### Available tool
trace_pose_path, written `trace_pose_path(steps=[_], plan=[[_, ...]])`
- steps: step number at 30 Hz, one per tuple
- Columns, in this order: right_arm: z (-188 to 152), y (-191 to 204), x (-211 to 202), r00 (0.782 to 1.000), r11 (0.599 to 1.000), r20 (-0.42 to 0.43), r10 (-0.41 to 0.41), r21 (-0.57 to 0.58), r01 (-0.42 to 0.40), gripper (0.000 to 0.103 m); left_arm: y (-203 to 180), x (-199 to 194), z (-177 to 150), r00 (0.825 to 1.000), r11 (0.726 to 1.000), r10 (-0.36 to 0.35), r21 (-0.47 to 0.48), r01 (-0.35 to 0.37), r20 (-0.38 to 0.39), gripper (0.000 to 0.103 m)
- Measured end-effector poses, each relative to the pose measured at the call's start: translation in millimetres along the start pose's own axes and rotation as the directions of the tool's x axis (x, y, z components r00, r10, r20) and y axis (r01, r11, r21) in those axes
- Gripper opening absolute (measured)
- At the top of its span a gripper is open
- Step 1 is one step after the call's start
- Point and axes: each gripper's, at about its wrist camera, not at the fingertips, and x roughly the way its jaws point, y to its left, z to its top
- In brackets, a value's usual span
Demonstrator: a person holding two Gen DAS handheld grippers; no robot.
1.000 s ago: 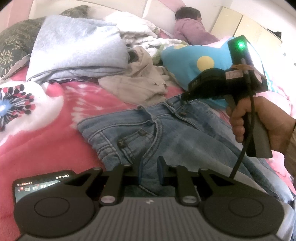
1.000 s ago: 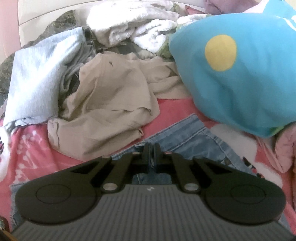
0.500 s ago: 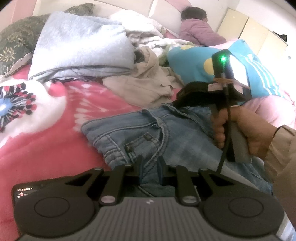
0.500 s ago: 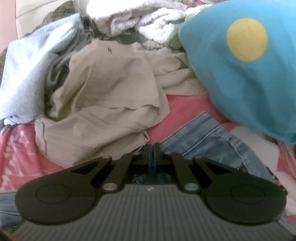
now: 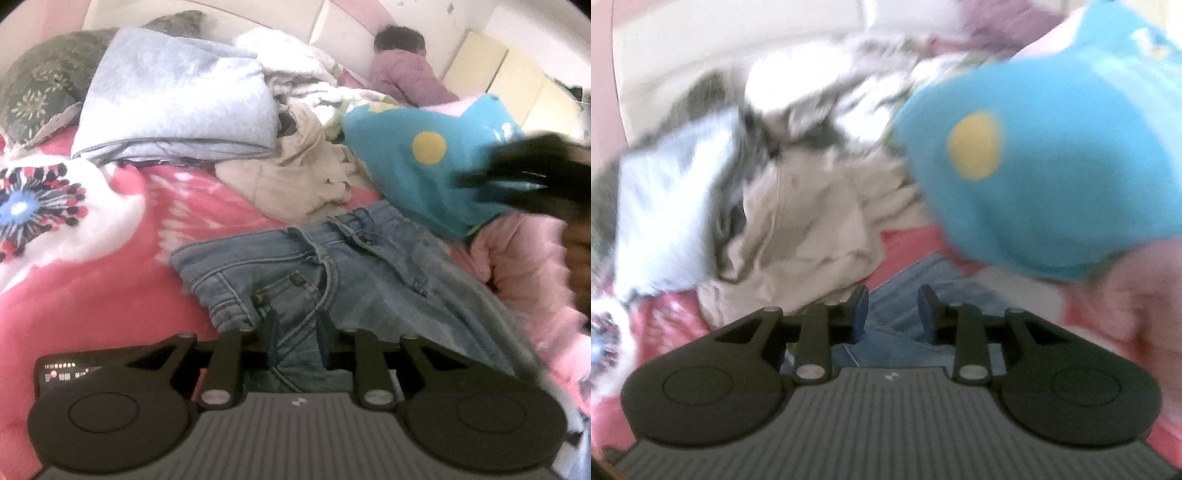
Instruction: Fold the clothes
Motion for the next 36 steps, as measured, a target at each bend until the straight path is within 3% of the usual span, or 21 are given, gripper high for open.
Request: trace_pose_path(steps=[5, 10, 15, 18, 21, 26, 30, 31, 33, 34, 36], plan=[[-17, -36, -139, 0.994, 0.993, 0.095, -0.057, 0.108, 0.046, 0.041, -2, -16, 1, 0.997, 0.998, -0.062, -0.016, 0.063, 0.034, 0.029], [-86, -38, -271, 0.980, 0.988, 0.149, -0.133, 0.104, 0.118, 0.045, -17, -30, -10, 0.987, 0.984, -0.162, 0.072, 0.161, 0.012, 0.030], [-180, -4, -335, 0.973, 0.981, 0.126, -0.195, 0.038, 0.191, 0.046, -40, -50, -41, 0.946, 0.914, -0.304, 0.245, 0.323, -0.114, 0.033], [-237, 27, -330, 0.974, 0.976, 0.099, -0.206, -0.046, 0.211, 0.046, -47, -62, -62, 0.940, 0.882, -0.317, 0.325, 0.340, -0.124, 0.033], [-271, 56, -303, 0.981, 0.971, 0.066, -0.185, -0.139, 0.192, 0.043, -44, -63, -70, 0.946, 0.873, -0.308, 0.366, 0.323, -0.102, 0.033], [-291, 88, -236, 0.979, 0.925, 0.010, -0.204, -0.324, 0.196, 0.041, -38, -58, -62, 0.956, 0.892, -0.285, 0.347, 0.291, -0.072, 0.032], [-293, 80, -197, 0.973, 0.920, -0.078, -0.215, -0.351, 0.175, 0.039, -43, -55, -59, 0.959, 0.885, -0.276, 0.374, 0.277, -0.059, 0.032], [-296, 77, -191, 0.971, 0.917, -0.084, -0.224, -0.355, 0.181, 0.034, -45, -54, -60, 0.960, 0.882, -0.272, 0.384, 0.274, -0.060, 0.032], [-295, 71, -186, 0.969, 0.927, -0.085, -0.232, -0.320, 0.194, 0.007, -46, -54, -60, 0.959, 0.877, -0.279, 0.391, 0.278, -0.056, 0.032], [-292, 68, -186, 0.965, 0.933, -0.080, -0.250, -0.287, 0.218, 0.000, -45, -55, -60, 0.958, 0.874, -0.283, 0.397, 0.280, -0.050, 0.032], [-286, 63, -197, 0.968, 0.948, -0.050, -0.244, -0.225, 0.227, 0.000, -44, -56, -60, 0.958, 0.874, -0.285, 0.400, 0.277, -0.042, 0.032]])
